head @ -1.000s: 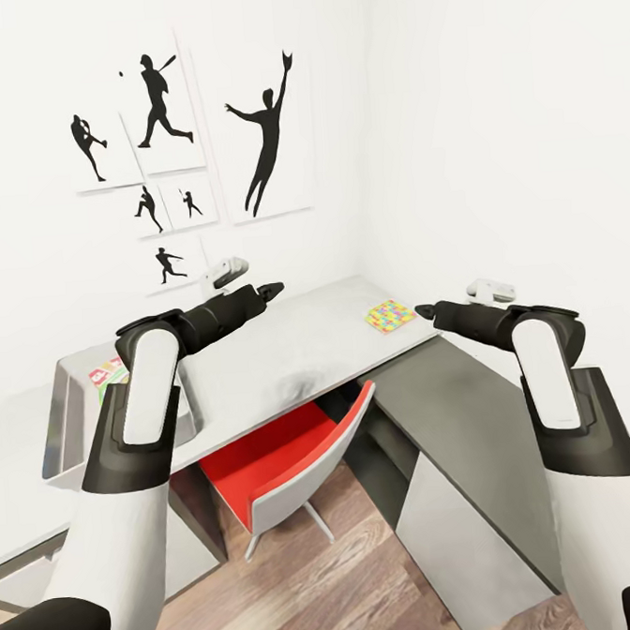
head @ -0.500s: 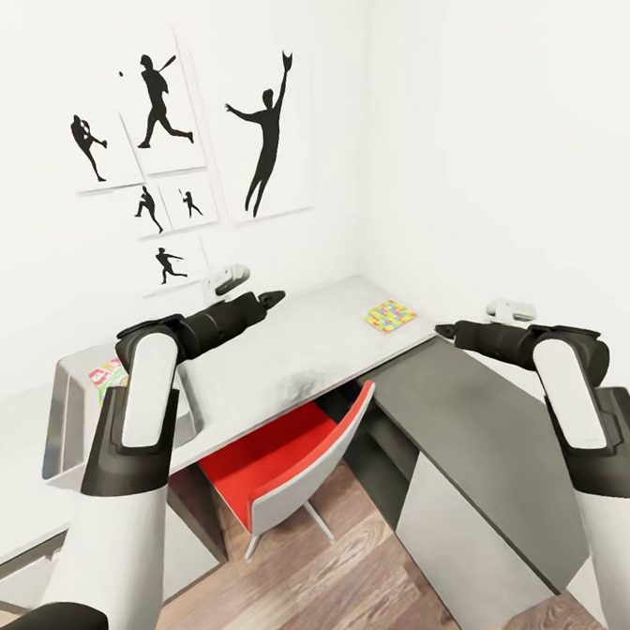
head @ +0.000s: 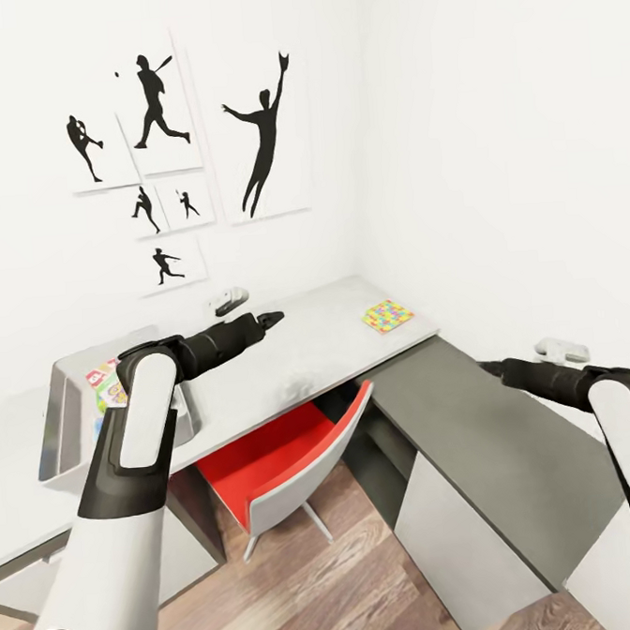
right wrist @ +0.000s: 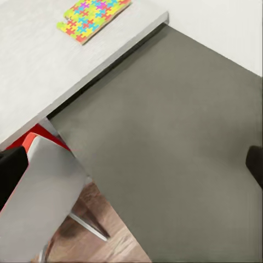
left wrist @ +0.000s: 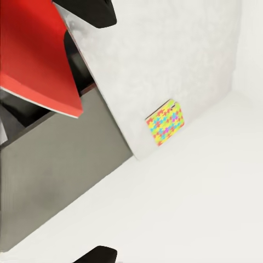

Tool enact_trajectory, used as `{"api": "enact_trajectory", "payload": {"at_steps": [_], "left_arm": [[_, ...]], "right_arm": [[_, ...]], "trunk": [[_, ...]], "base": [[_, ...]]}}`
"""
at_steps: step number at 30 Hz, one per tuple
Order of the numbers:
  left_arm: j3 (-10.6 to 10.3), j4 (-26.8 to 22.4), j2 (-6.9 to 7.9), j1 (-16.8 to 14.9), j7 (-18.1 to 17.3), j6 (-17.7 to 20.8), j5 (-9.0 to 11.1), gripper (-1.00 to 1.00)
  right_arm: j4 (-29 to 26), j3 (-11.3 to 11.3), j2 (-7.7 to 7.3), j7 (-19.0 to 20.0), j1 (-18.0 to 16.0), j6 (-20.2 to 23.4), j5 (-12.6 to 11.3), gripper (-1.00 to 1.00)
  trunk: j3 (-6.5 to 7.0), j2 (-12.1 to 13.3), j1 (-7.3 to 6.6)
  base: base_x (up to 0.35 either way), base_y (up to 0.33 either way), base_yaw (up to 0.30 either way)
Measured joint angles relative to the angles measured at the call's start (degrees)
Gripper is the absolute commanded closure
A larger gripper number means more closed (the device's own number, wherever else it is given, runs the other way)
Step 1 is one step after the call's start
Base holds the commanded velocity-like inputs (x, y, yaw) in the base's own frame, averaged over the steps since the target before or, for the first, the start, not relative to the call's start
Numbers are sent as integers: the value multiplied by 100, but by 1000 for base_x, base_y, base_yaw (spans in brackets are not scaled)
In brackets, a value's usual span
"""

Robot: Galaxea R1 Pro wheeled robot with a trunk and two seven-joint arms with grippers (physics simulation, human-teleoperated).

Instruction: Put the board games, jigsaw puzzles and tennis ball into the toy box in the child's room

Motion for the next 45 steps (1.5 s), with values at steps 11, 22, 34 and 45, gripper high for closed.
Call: {"api": "enact_trajectory", "payload": {"at_steps": [11,22,34,45], "left_arm": [[178,-1,-42,190,-27,-1,3,-100],[214,-2,-96,560,-3,-9,-17,-100],[207,-2,-143,753,30,-11,-30,-100],[199,-1,-184,773,0,-15,-37,-100]], "right_arm": [[27,-769,-625,1541,874,-9,-13,-100],[285,-1148,-933,2057,1455,-10,-61,-100],[1116,-1262,-1272,2593,1652,-1153,-24,-100],[1191,-1259,-1502,4224,1700,-1826,547,-100]], "trunk": [[0,0,0],[0,0,0],[-4,0,0],[-4,0,0]], "base": [[0,0,-209],[0,0,-258],[0,0,-83],[0,0,-14]]}}
